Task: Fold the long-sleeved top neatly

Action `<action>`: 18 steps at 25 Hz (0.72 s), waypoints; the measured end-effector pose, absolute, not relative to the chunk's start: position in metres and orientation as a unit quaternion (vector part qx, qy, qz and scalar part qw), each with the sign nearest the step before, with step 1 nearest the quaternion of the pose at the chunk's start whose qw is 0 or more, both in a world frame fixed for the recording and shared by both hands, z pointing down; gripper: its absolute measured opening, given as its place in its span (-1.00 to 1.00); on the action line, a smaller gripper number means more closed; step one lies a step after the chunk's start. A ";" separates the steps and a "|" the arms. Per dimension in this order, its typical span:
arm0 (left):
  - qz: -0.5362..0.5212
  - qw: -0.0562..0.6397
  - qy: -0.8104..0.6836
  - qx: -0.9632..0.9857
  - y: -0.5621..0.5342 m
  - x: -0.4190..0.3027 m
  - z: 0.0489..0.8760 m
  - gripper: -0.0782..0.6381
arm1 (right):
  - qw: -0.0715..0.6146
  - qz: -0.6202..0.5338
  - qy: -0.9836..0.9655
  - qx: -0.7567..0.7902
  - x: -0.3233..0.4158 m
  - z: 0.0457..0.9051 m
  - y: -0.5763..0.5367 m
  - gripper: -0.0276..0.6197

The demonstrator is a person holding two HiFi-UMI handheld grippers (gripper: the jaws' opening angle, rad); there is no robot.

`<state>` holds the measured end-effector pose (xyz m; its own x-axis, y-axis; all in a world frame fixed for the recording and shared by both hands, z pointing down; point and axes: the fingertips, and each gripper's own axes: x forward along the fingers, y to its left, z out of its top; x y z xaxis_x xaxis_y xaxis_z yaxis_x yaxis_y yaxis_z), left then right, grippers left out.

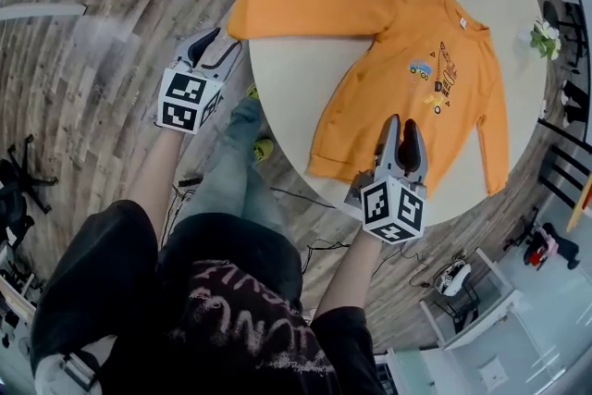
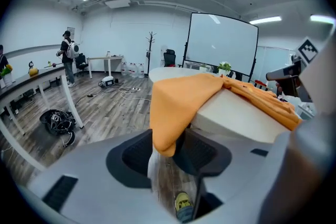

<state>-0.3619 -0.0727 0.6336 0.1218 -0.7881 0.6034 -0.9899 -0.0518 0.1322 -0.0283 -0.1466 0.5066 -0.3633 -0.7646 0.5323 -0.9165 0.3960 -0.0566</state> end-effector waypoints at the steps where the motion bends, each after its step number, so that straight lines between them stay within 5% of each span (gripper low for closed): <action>1: 0.188 0.273 -0.636 0.697 -0.074 -0.363 0.643 -0.24 | 0.219 0.178 -0.805 0.522 -0.029 0.512 -0.149 -0.49; 12: 0.176 0.331 -0.631 0.679 -0.087 -0.365 0.704 -0.19 | 0.237 0.186 -0.796 0.525 -0.036 0.538 -0.170 -0.49; 18: 0.189 0.330 -0.650 0.658 -0.087 -0.383 0.703 -0.59 | 0.232 0.192 -0.793 0.530 -0.039 0.535 -0.186 -0.49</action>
<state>-0.3832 -0.0873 0.7032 0.0836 -0.7305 0.6777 -0.9798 0.0636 0.1894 -0.0394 -0.1864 0.5346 -0.3304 -0.7509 0.5718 -0.9293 0.3647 -0.0581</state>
